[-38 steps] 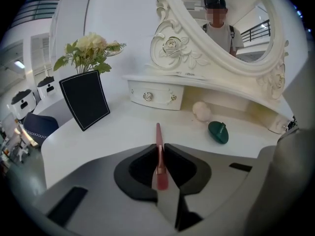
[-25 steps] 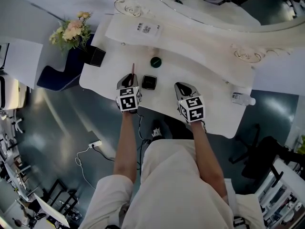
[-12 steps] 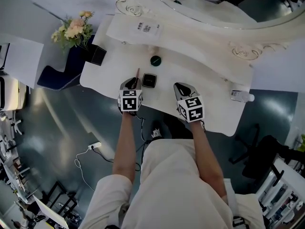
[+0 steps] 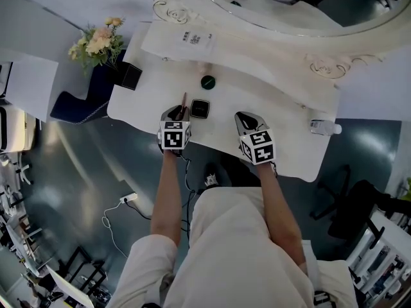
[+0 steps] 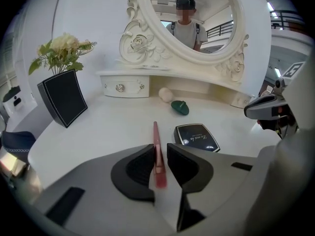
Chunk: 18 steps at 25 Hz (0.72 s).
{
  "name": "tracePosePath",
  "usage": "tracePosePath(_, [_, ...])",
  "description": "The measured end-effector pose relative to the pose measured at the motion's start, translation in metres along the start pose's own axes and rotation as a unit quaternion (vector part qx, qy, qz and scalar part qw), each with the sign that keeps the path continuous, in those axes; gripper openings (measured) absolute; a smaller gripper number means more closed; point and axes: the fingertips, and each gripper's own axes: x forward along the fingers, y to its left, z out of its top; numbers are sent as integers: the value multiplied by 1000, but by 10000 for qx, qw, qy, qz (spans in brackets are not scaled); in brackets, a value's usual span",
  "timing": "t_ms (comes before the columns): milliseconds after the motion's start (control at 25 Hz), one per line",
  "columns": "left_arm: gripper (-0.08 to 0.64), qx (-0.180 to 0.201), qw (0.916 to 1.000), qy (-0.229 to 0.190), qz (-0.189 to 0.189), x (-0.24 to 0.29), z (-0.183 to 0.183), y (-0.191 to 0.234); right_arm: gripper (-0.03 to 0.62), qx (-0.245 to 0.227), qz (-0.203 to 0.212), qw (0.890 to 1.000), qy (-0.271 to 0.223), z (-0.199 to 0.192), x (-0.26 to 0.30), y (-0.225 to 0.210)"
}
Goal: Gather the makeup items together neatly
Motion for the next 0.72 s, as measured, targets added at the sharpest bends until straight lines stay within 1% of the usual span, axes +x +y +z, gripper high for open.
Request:
tracePosePath(160, [124,18,10000,-12,28,-3,2,2,44,-8,15,10000,7,-1,2,0])
tracePosePath(320, [127,151,9997,-162,98,-11,15,3,44,16,36,10000,-17,2,3,-1])
tracePosePath(440, [130,378,9989,-222,136,-11,26,-3,44,32,77,10000,-30,3,7,-1])
tracePosePath(720, [130,1047,9933,-446,-218,11,77,-34,44,82,123,9999,-6,5,13,-5])
